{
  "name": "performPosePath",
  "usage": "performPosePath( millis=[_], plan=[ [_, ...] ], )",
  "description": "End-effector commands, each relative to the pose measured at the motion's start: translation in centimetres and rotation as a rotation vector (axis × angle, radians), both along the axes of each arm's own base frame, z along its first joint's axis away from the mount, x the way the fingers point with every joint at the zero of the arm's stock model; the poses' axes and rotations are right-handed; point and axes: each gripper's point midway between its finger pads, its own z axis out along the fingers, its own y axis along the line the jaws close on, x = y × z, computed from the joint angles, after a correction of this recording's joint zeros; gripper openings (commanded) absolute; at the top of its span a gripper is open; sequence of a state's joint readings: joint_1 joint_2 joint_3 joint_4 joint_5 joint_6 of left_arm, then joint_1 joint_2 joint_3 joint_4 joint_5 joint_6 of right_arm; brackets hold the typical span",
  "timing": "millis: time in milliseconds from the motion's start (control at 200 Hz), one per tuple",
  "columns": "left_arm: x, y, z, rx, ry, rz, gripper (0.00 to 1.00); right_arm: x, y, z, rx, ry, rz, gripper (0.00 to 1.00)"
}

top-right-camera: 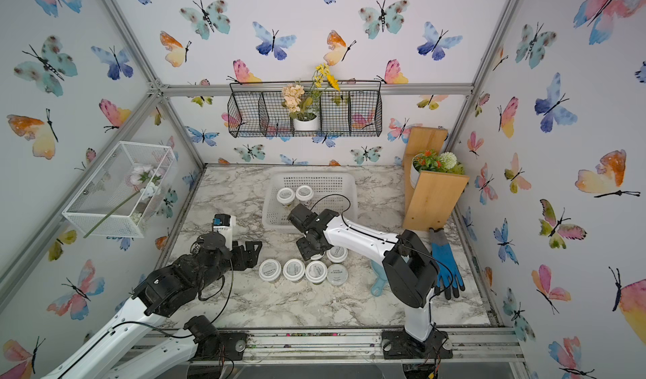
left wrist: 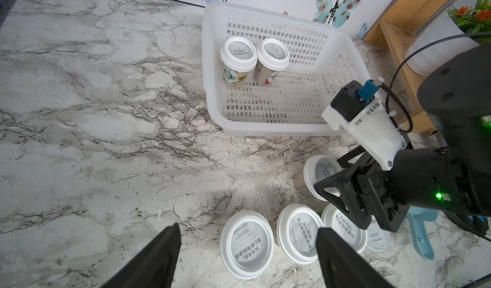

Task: Put the yogurt in the basket
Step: Pick up the yogurt from the center of the board.

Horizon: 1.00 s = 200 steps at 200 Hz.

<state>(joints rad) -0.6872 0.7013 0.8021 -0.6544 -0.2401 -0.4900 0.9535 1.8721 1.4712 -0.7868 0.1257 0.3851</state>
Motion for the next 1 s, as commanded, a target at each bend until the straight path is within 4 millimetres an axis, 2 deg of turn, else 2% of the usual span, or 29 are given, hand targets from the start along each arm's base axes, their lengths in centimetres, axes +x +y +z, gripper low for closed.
performPosePath(
  millis=[0,105,315,445,631,996],
  plan=[
    [0.0,0.0,-0.2,0.003,-0.006,-0.006,0.85,-0.1,0.3,0.2,-0.019,-0.004,-0.007,0.71],
    [0.0,0.0,-0.2,0.003,-0.006,-0.006,0.85,0.0,0.1,0.4,-0.03,-0.013,-0.011,0.71],
    [0.0,0.0,-0.1,0.002,-0.008,-0.007,0.85,0.0,-0.8,0.3,-0.067,-0.023,-0.021,0.8],
    [0.0,0.0,-0.2,0.002,-0.006,-0.009,0.85,0.1,-0.8,-0.1,-0.074,-0.019,-0.022,0.82],
    [0.0,0.0,-0.1,0.0,-0.008,-0.01,0.85,0.1,-0.5,-0.4,-0.069,-0.014,-0.02,0.77],
    [0.0,0.0,-0.2,0.002,-0.006,-0.009,0.85,0.0,-0.4,-1.0,-0.073,-0.003,-0.017,0.73]
  ],
)
